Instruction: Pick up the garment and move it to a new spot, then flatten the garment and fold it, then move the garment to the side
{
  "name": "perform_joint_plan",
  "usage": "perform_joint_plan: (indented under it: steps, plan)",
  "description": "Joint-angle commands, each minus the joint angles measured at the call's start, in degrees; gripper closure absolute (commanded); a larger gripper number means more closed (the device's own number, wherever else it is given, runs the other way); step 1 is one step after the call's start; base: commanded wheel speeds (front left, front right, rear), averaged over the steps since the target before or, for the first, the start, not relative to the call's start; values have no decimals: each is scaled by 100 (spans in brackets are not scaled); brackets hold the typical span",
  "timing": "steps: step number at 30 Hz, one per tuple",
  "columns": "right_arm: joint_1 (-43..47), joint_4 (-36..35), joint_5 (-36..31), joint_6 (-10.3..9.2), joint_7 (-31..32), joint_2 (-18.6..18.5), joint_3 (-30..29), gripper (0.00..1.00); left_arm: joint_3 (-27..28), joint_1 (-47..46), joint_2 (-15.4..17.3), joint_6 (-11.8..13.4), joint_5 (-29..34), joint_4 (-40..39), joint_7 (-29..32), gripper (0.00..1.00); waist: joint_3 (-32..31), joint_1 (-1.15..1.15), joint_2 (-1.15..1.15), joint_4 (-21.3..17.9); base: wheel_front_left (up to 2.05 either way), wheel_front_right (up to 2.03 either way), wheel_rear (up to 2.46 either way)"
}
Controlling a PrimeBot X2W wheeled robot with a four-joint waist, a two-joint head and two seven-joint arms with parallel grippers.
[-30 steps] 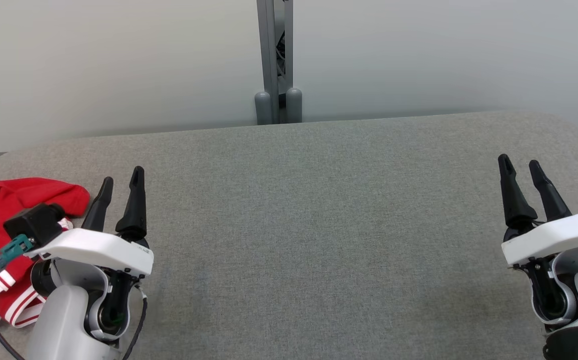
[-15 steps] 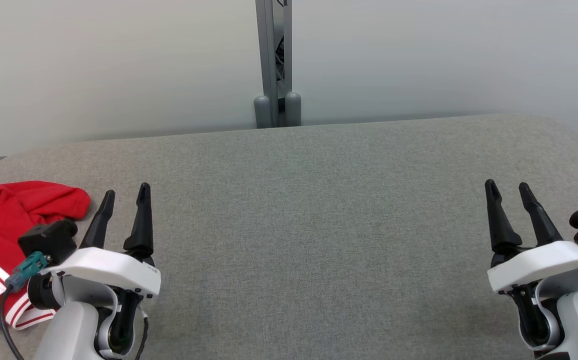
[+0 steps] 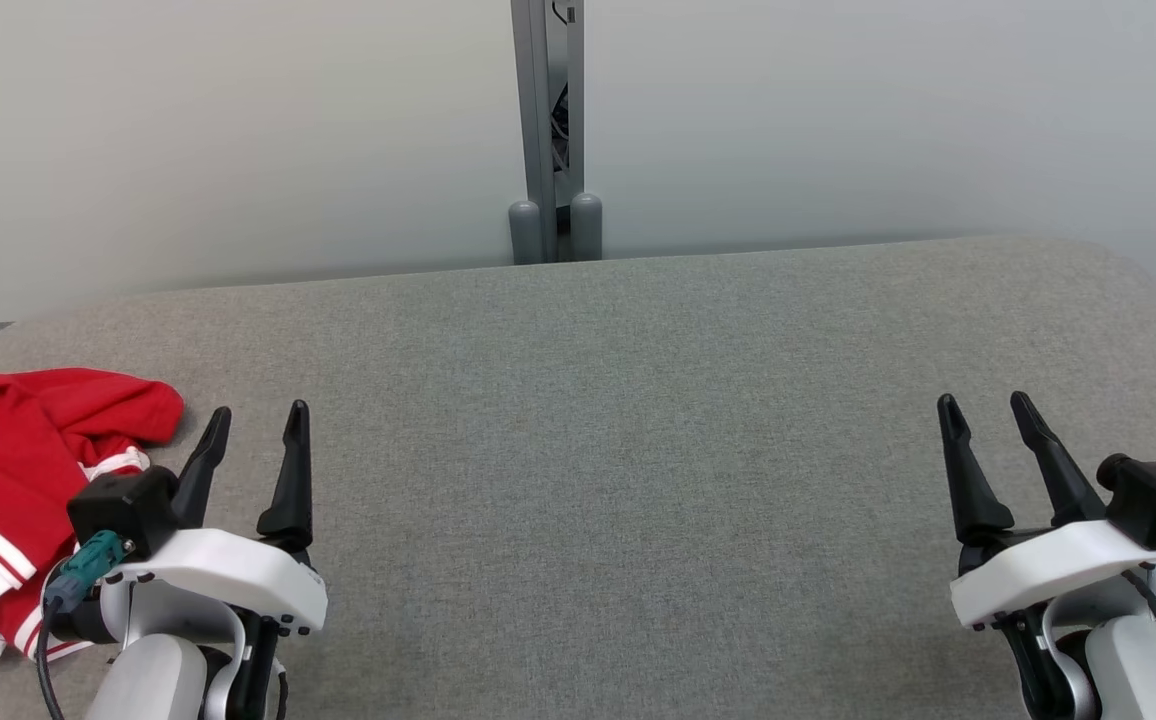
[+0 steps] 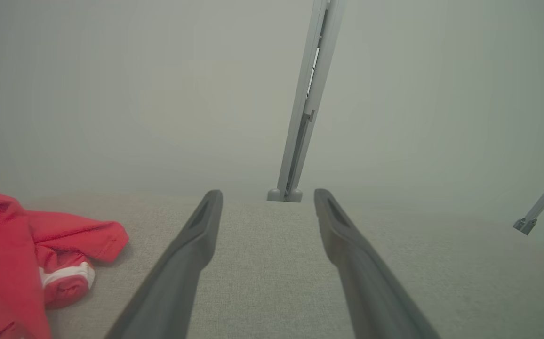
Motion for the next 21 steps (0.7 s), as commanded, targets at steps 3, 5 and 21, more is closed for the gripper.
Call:
perform_joint_plan:
  steps: [3, 5, 21]
  plan:
    - [79, -129, -226, 10, -106, -7, 11, 0, -6, 117, 76, 83, 231, -155, -13, 0, -9, 0, 0, -6, 0, 0, 0]
    - [130, -146, -303, 10, -136, 1, 22, 0, -16, 158, 84, 100, 310, -199, -25, 0, -14, 0, 0, -4, 0, 0, 0]
    - [407, -360, -829, 11, -324, 149, -53, 0, -96, 593, 119, 289, 840, -612, -68, 0, -82, 0, 0, 12, 0, 0, 0]
